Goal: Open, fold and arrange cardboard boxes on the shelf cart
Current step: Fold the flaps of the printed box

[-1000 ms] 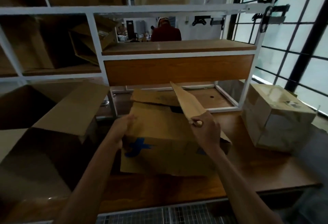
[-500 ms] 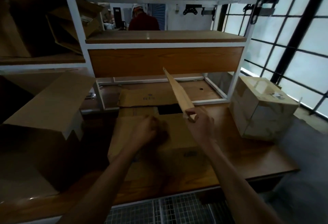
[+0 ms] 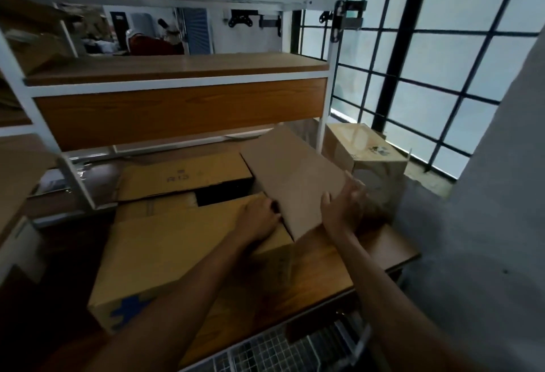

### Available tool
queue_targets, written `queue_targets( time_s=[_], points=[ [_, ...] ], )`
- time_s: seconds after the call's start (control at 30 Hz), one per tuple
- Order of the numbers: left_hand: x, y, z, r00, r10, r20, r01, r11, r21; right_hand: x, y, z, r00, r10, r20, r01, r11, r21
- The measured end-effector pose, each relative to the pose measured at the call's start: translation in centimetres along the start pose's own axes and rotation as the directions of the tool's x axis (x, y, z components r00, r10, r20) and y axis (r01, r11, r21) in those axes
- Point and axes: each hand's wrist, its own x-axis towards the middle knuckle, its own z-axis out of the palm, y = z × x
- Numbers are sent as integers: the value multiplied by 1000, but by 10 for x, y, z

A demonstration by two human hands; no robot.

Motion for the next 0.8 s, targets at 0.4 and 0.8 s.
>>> queue_targets(
  time_s=[0.4, 0.8],
  points=[
    [38, -17, -15, 969, -247, -25, 248, 961, 124, -10, 39, 42, 760, 59, 647, 63, 984, -164],
    [1, 88, -200, 922, -137, 362, 143, 990, 10, 24, -73, 24, 487, -527, 697, 218, 846, 487]
  ],
)
